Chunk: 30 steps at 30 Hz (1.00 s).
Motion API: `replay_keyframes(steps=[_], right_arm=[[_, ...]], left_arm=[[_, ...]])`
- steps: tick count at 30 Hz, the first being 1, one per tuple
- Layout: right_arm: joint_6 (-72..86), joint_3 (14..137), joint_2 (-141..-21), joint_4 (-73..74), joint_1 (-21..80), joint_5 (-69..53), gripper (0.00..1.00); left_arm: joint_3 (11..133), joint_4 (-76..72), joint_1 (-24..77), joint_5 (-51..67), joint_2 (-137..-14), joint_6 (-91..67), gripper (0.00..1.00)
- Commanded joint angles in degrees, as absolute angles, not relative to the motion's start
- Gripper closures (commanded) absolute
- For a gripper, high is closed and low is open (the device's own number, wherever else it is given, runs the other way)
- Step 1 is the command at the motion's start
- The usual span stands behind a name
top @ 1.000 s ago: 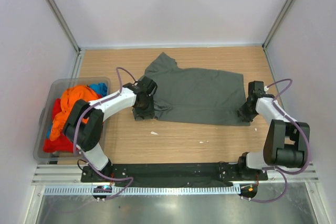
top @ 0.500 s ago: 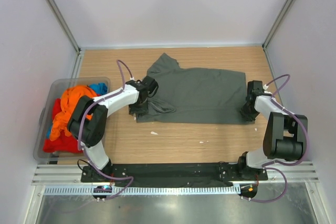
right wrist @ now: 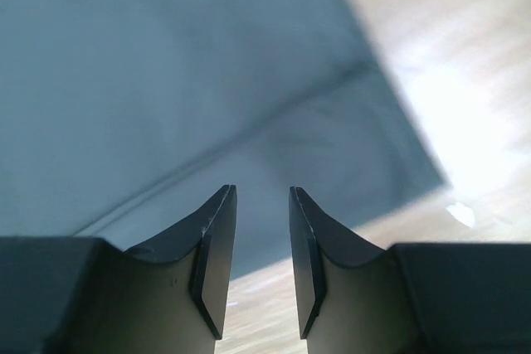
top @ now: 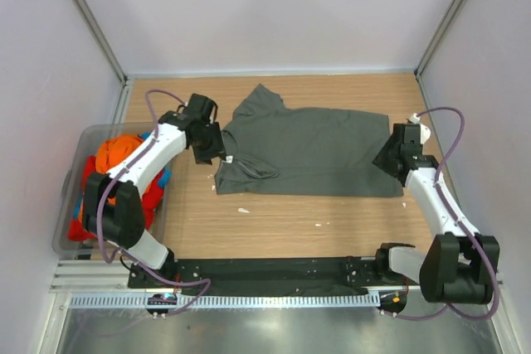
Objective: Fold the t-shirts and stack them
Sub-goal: Fold the tshirt
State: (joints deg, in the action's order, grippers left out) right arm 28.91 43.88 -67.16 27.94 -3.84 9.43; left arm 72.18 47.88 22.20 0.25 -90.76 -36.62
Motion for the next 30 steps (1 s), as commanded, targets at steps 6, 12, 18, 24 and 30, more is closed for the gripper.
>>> replay_keyframes(steps=[6, 12, 18, 24, 30], right_arm=[[17.9, 47.6, -67.6, 3.6, 23.1, 4.3, 0.59], [4.2, 56.9, -80.8, 3.4, 39.7, 10.7, 0.59], [-3.9, 64.4, -92.7, 5.8, 49.3, 12.7, 0.59], [-9.0, 67.8, -100.3, 7.7, 52.4, 10.4, 0.59], [-10.4, 70.0, -104.8, 9.8, 53.3, 10.8, 0.59]], left_arm=[[79.3, 47.1, 9.3, 14.8, -90.2, -34.1, 0.52], [77.3, 42.6, 5.1, 19.8, -89.9, -37.2, 0.52], [74.6, 41.1, 4.3, 19.5, -89.7, -36.3, 0.53], [73.9, 42.4, 4.1, 15.6, -89.3, -34.2, 0.53], [72.5, 41.4, 4.0, 12.3, -87.7, -33.5, 0.53]])
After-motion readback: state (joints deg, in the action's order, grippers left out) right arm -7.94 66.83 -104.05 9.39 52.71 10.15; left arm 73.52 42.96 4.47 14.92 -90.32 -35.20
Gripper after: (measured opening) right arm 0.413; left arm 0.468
